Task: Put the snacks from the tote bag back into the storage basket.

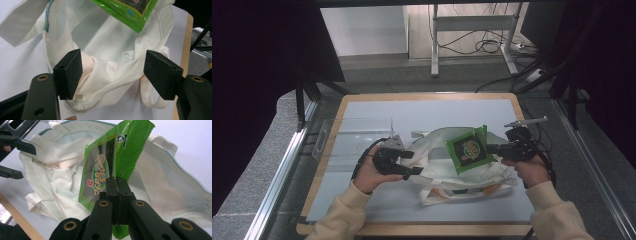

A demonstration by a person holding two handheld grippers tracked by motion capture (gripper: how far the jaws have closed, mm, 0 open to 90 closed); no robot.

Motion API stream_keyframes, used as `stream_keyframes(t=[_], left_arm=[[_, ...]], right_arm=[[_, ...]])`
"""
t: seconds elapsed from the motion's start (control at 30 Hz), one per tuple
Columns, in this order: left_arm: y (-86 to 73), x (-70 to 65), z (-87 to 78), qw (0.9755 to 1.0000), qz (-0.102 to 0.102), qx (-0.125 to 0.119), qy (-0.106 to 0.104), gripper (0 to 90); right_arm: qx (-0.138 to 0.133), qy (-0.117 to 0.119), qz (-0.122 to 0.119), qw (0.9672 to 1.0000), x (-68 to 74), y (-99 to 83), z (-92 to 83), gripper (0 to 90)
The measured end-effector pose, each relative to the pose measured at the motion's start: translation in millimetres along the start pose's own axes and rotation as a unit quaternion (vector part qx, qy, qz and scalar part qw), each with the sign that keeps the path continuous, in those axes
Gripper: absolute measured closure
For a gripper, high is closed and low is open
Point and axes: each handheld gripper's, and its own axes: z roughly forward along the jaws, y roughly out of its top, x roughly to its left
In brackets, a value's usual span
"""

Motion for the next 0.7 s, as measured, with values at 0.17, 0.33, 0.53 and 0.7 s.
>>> stream_keyframes(t=[0.17, 0.33, 0.53, 0.7], left_arm=[[5.9, -2.6, -8.5, 0.9999, 0.006, -0.009, 0.012, 31.4], [9.1, -3.1, -13.7, 0.9997, 0.005, -0.013, 0.020, 31.4], [13.4, -3.6, -14.1, 0.9997, 0.005, -0.014, 0.021, 31.4], [20.8, -1.3, -12.2, 0.9998, 0.002, -0.015, 0.015, 31.4]], right_arm=[[-0.016, 0.021, -0.017, 0.9995, -4.6, -1.5, -5.0, 89.9], [-0.032, 0.039, -0.022, 0.9985, -10.9, -4.5, -6.6, 89.9], [-0.049, 0.056, -0.031, 0.9967, -16.3, -7.9, -8.8, 89.9], [-0.057, 0.063, -0.043, 0.9955, -16.8, -6.1, -11.9, 90.0]])
